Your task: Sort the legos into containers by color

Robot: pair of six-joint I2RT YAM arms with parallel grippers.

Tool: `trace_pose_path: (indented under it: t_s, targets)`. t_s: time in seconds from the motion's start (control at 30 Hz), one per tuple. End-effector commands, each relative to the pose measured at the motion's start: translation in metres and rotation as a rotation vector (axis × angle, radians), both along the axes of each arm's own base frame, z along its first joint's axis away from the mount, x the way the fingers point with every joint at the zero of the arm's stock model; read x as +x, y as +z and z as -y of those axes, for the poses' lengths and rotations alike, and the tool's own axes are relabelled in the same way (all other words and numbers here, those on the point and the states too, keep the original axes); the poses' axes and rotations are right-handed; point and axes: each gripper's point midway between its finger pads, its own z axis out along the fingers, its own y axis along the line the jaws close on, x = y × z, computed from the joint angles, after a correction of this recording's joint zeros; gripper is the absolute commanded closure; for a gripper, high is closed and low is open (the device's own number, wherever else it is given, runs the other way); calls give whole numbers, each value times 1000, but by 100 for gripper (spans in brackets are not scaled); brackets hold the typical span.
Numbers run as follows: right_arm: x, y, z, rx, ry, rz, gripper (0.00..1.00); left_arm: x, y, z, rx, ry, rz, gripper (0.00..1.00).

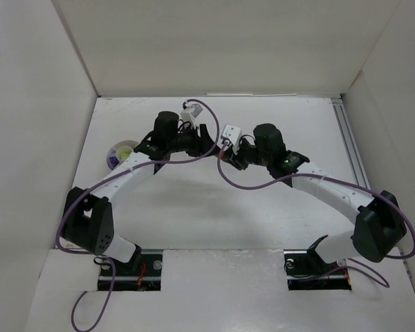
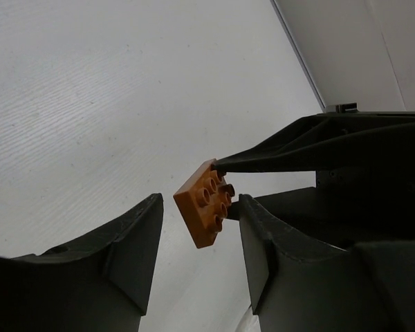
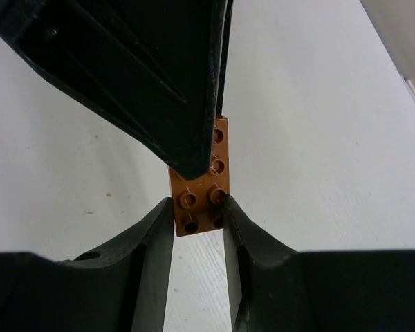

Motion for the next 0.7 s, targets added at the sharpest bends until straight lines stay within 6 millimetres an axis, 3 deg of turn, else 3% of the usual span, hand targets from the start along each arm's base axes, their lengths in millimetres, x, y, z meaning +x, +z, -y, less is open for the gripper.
trace_pose_path:
  t_s: [0.0, 0.13, 0.2, 0.23, 0.37, 0.47, 0.5, 0.6, 0.67]
  targets:
    - [-2, 23, -8, 58, 27, 68, 85, 3, 27, 10, -53, -47, 66, 56]
    - [2, 30, -9, 68, 17, 87, 85, 1, 33, 12, -69, -67, 79, 66]
    - [2, 34, -11, 70, 16, 97, 86, 0, 33, 13, -72, -77, 77, 76]
    - [3, 34, -10, 67, 6, 99, 86, 0, 33, 13, -72, -77, 77, 86]
    - [5, 30, -10, 59, -2, 94, 82, 2, 37, 9, -63, -46, 87, 100]
    - [6, 35, -11, 64, -2, 101, 59, 11, 41, 2, -28, 23, 102, 100]
    - [8, 34, -12, 68, -5, 93, 38, 15, 40, -1, -7, 46, 106, 100]
    - [13, 39, -12, 76, -8, 98, 24, 35, 33, -27, 80, 207, 87, 100]
    - [16, 39, -9, 85, -27, 83, 11, 56, 32, -61, 132, 373, 76, 100]
